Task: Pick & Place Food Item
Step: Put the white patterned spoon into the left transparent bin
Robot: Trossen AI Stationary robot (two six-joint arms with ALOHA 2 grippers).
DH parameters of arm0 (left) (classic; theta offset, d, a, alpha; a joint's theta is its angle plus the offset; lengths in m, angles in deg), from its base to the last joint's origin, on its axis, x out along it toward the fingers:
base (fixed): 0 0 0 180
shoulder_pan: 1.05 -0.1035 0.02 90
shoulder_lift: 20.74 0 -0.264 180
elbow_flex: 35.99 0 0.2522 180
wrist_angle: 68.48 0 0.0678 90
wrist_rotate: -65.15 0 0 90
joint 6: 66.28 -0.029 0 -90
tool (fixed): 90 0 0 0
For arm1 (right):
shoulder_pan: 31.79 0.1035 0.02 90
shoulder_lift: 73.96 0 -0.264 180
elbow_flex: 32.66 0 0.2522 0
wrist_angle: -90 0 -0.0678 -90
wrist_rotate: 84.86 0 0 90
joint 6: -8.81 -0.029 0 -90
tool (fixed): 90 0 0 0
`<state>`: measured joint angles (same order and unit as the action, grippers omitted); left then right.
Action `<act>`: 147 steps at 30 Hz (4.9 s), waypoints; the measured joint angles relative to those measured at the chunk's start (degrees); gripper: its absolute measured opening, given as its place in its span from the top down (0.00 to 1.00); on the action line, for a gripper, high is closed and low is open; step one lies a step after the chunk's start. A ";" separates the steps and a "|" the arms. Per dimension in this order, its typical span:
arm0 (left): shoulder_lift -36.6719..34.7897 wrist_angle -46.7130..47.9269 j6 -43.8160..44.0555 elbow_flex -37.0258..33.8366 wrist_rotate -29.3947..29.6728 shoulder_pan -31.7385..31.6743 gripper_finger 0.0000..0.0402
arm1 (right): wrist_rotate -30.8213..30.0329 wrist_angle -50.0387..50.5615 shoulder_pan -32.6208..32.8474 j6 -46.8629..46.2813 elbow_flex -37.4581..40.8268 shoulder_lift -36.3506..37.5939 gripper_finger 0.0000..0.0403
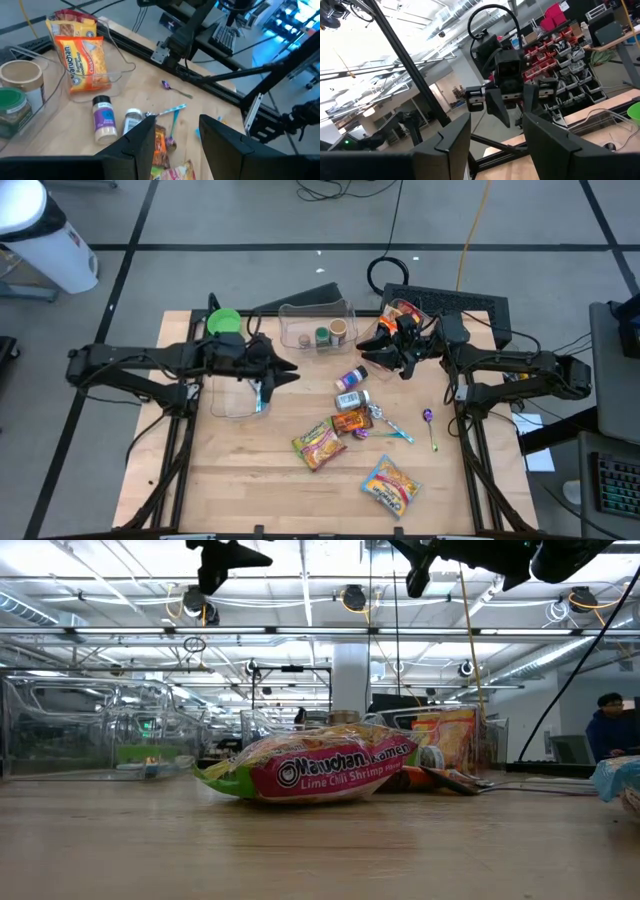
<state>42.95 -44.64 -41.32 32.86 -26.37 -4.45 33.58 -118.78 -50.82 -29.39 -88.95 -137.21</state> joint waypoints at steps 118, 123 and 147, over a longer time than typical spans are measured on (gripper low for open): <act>13.67 -5.57 1.24 0.02 -15.94 -5.52 0.43 | -33.99 65.61 30.61 -12.74 5.75 -16.59 0.97; 13.67 -5.57 1.24 0.02 -15.94 -5.52 0.43 | -32.33 65.07 29.25 -14.55 5.24 -12.95 0.98; 13.68 -24.76 3.63 0.43 -9.59 -3.51 0.43 | -49.55 27.79 16.68 5.05 -6.86 3.83 0.99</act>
<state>56.64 -69.40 -37.69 33.29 -35.96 -7.96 -15.97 -91.00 -34.14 -24.34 -95.81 -133.37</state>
